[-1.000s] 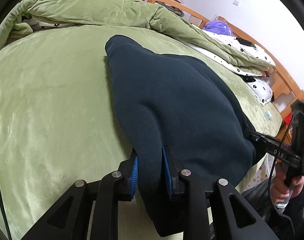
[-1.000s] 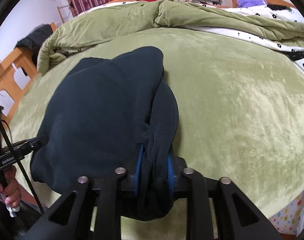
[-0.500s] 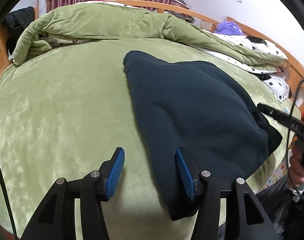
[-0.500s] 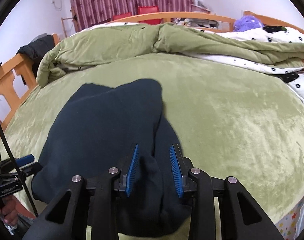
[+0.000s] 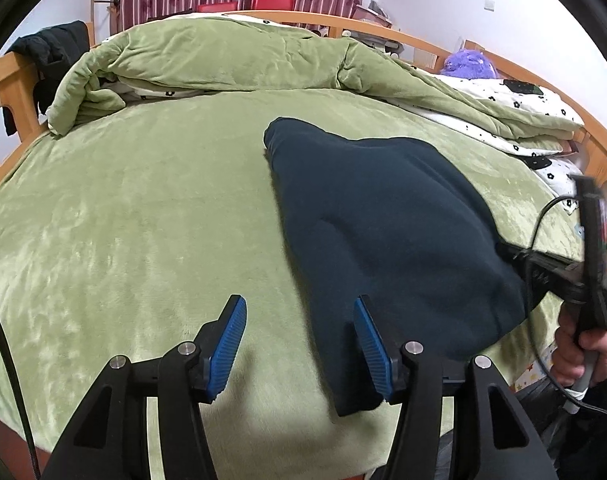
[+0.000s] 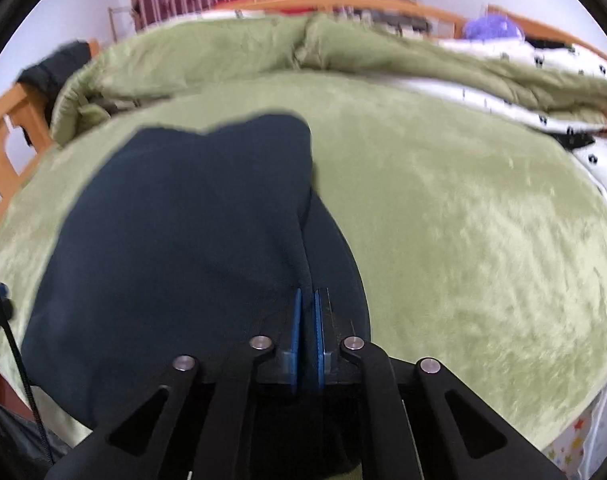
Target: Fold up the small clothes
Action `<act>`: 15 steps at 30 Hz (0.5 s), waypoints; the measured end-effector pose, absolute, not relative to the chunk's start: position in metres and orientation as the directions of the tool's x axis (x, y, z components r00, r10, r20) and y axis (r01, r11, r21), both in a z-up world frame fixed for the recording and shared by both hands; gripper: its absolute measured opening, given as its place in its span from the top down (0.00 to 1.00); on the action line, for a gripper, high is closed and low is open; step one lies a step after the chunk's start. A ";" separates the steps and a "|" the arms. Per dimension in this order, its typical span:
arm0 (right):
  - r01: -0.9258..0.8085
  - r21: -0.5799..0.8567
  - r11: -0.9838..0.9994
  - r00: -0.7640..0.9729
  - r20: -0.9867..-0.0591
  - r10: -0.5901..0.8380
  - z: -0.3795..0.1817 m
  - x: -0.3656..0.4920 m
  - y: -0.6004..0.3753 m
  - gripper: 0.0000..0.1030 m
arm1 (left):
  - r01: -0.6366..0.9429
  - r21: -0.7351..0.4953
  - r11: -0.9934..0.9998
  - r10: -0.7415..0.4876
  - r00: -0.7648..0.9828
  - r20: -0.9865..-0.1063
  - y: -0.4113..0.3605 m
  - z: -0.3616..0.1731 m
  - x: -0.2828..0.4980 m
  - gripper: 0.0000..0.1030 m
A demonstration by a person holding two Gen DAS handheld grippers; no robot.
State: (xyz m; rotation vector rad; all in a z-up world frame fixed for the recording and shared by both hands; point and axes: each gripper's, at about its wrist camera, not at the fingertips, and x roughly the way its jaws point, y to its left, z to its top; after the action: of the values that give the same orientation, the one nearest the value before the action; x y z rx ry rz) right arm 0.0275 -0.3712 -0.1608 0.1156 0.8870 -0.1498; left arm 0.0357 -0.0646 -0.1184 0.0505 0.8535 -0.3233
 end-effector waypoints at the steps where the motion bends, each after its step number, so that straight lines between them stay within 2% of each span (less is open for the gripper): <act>1: 0.182 0.034 0.983 0.619 -0.781 -0.088 -0.162 0.026 -0.372 0.94 | 0.298 -0.082 0.951 -0.257 0.613 -0.747 -0.065 -0.117 0.034 0.48; 8: 0.209 0.093 0.974 0.645 -0.761 -0.066 -0.139 0.021 -0.381 0.93 | 0.280 -0.079 0.957 -0.245 0.632 -0.735 -0.062 -0.111 0.040 0.45; 15: 0.176 0.108 0.979 0.687 -0.725 -0.043 -0.114 0.044 -0.380 0.85 | 0.259 -0.091 0.961 -0.244 0.654 -0.716 -0.059 -0.101 0.073 0.45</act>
State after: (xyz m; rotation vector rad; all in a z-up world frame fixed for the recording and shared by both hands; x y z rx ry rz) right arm 0.0442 -0.3804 -0.1137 0.1739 0.8053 -0.1232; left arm 0.0728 -0.0592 -0.1009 0.0199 0.8085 -0.2856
